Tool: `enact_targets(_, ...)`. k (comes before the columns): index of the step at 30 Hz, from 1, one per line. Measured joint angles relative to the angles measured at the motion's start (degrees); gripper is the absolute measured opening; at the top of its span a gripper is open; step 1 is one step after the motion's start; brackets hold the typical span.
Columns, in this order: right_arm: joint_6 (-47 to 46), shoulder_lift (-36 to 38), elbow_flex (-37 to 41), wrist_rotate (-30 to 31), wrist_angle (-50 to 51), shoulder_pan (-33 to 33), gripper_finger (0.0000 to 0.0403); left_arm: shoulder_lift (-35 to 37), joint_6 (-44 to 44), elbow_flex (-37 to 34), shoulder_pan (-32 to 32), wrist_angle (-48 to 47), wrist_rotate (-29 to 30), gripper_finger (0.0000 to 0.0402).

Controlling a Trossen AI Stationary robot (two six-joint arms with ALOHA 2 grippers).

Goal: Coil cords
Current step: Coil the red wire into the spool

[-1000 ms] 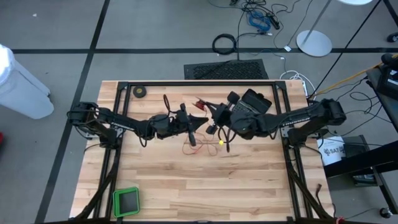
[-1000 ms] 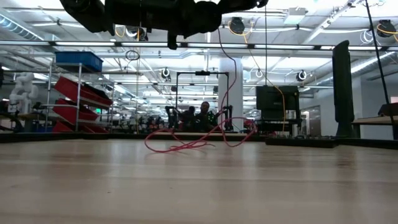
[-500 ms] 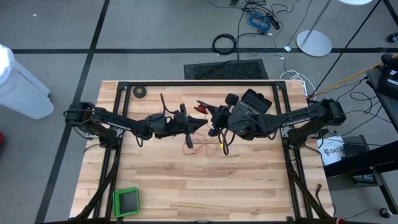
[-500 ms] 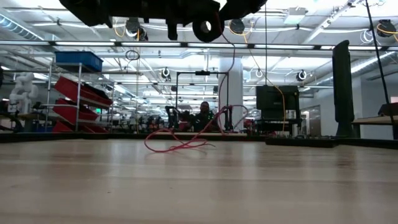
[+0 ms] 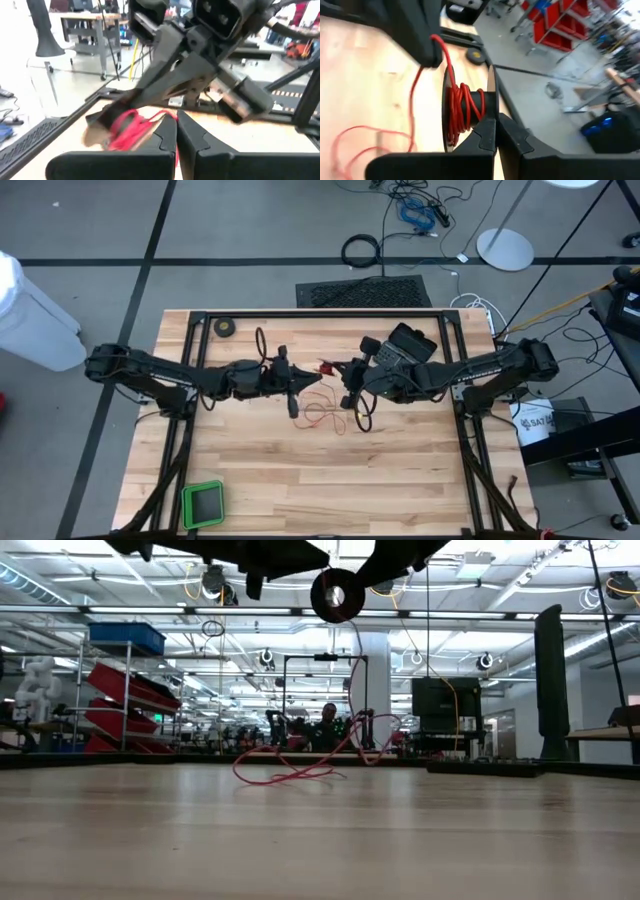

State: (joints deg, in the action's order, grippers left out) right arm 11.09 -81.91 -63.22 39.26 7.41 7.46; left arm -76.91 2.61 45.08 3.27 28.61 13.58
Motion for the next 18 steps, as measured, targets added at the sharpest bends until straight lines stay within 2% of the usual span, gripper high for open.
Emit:
enact_targets(8, -3.35, 3.17, 0.0, -7.18, 2.9, 0.0, 0.0, 4.92, -0.33, 0.0, 0.02, -10.37, 0.17, 0.002)
enact_targets(18, -7.5, 6.32, 0.0, -17.06, 4.75, 0.0, 0.0, 5.27, -1.53, 0.0, 1.74, -16.27, -3.25, 0.0035)
